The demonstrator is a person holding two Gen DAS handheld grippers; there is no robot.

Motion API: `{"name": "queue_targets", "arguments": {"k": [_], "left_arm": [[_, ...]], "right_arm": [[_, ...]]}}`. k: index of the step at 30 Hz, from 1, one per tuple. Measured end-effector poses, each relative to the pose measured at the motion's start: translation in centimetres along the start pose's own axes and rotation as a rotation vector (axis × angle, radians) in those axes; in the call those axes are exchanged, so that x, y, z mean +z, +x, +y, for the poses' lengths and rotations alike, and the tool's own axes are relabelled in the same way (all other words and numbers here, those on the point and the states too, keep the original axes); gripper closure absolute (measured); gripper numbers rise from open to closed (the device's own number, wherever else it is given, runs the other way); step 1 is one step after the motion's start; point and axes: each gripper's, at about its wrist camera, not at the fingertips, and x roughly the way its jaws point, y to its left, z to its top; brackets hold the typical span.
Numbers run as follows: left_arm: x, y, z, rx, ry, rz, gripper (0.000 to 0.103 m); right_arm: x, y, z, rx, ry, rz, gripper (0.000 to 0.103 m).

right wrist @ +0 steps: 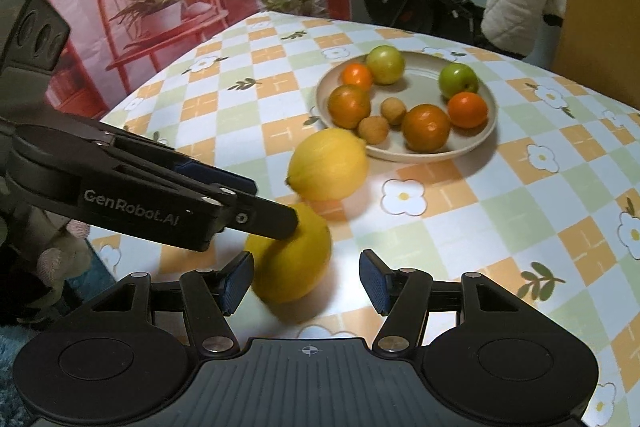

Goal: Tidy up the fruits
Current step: 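Close the left tool on the nearer yellow lemon, then carry the lemon in the left tool onto the plate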

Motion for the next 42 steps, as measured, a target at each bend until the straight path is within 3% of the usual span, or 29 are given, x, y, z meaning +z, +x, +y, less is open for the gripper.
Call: {"name": "queue_targets", "arguments": {"k": [24,35,42], "left_arm": [[-0.7,1.2,0.2,-0.078,-0.047,0.059,0.048],[-0.6,1.1,-0.2,-0.067,-0.022,0.037,0.050],[0.6,0.4,-1.0,-0.050,0.015,-0.005,0.051]], "right_arm": [[-0.3,1.4,0.0,0.029,0.021,0.023,0.053],[-0.4,1.3,-0.2,0.032,0.051,0.019,0.053],[0.5,0.5,-0.6,0.019,0.046,-0.028,0.053]]}}
